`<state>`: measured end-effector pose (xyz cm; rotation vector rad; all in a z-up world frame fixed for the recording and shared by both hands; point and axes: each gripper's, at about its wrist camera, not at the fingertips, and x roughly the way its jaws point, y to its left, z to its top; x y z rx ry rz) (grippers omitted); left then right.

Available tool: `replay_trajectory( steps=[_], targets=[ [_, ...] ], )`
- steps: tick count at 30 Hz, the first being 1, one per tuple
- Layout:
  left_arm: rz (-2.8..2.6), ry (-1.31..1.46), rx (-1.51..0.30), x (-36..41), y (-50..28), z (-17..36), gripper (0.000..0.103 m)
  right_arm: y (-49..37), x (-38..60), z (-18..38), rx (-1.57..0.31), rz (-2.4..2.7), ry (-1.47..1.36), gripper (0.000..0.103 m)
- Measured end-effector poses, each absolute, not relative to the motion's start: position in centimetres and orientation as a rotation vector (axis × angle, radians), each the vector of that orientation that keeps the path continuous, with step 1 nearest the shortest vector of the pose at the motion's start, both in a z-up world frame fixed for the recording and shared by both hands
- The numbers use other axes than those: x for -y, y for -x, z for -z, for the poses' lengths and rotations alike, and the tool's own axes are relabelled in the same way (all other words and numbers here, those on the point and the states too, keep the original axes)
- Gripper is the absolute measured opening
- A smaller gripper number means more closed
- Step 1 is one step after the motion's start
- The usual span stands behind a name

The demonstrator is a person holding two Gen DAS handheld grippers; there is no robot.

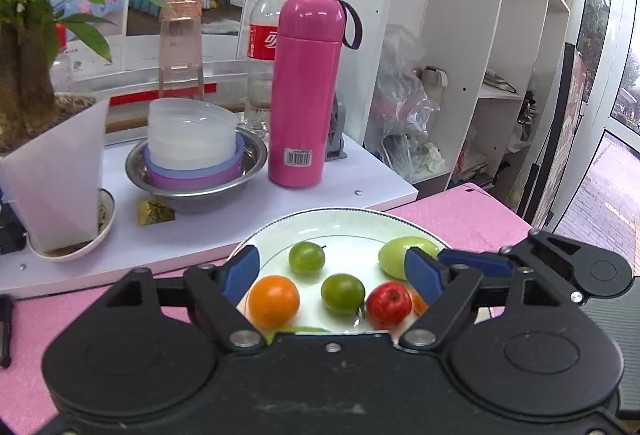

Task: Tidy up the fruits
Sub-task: 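Lower the green tomato onto the plate and open the left tool while the right tool releases the apple, then grasp the orange with the left tool while the right tool grasps a red tomato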

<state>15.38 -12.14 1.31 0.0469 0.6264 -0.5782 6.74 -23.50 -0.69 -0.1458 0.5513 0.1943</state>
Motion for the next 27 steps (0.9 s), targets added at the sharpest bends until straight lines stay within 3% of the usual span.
replay_trajectory(
  steps=[1,3,9,23,27],
  targets=[
    [0.568,-0.045,-0.621,11.9,-15.0,-1.4,0.098,-6.4,23.4,0.6,-0.541,-0.192,0.145,0.088],
    [0.543,-0.04,-0.6,11.1,-14.0,-1.5,0.103,-5.8,23.1,0.4,-0.529,-0.192,0.149,0.092],
    [0.481,-0.017,-0.61,8.3,-11.8,-1.1,0.103,-4.7,22.2,0.4,-0.537,-0.202,0.152,0.102],
    [0.3,0.016,-0.653,0.2,-12.2,0.4,0.103,-3.5,20.3,-0.3,-0.534,-0.237,0.164,0.103],
    [0.316,0.113,-0.678,-1.4,-14.3,0.3,0.09,-3.9,19.0,-0.6,-0.535,-0.27,0.189,0.103]
  ],
)
